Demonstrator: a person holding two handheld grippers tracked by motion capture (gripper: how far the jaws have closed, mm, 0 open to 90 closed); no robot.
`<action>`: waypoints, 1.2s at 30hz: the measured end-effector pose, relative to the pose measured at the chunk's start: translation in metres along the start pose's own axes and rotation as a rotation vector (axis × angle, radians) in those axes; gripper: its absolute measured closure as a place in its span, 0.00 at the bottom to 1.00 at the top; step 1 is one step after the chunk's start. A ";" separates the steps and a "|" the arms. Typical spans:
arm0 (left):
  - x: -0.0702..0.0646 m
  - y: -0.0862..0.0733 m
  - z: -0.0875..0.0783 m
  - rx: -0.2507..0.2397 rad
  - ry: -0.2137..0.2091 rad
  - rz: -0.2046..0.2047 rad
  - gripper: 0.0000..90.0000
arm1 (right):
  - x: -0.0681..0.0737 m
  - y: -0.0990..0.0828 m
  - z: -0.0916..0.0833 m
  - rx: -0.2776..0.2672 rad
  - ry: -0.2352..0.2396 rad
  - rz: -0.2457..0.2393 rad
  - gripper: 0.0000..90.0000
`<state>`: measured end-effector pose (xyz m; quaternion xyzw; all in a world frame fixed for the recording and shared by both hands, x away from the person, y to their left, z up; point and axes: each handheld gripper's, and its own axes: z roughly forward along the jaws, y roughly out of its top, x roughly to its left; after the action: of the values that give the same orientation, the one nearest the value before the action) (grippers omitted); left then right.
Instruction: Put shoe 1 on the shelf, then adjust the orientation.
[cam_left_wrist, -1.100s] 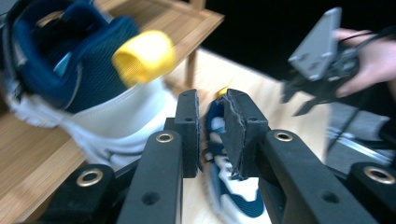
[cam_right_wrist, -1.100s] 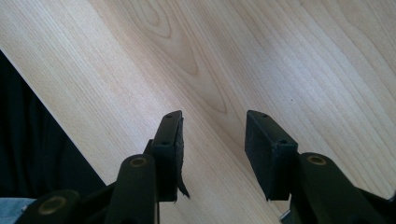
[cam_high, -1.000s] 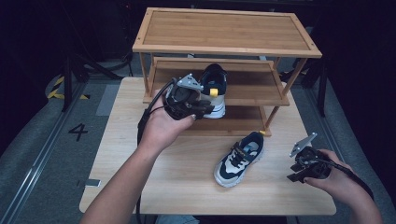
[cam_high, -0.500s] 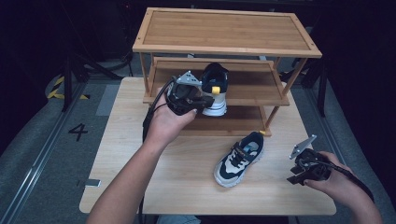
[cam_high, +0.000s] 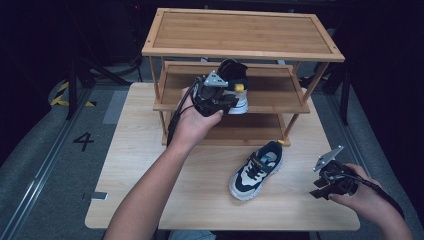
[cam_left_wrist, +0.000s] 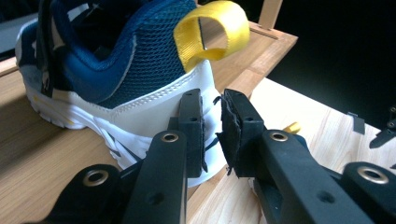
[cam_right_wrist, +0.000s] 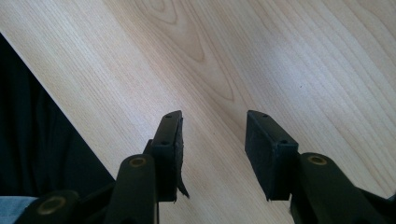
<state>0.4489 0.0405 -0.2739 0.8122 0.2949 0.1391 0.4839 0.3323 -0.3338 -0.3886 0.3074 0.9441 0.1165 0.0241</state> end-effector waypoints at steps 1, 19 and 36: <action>0.002 0.000 0.001 -0.005 -0.001 -0.001 0.87 | 0.000 0.000 0.000 0.002 -0.003 0.000 0.64; 0.006 0.004 0.010 0.003 0.025 0.003 0.75 | -0.001 -0.001 -0.003 -0.006 -0.010 0.002 0.64; -0.020 -0.041 -0.059 0.301 0.096 0.063 0.32 | -0.007 0.020 -0.015 -0.087 -0.051 0.001 0.73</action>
<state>0.3884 0.0844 -0.2793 0.8767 0.3097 0.1471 0.3374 0.3478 -0.3249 -0.3694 0.3093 0.9371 0.1494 0.0617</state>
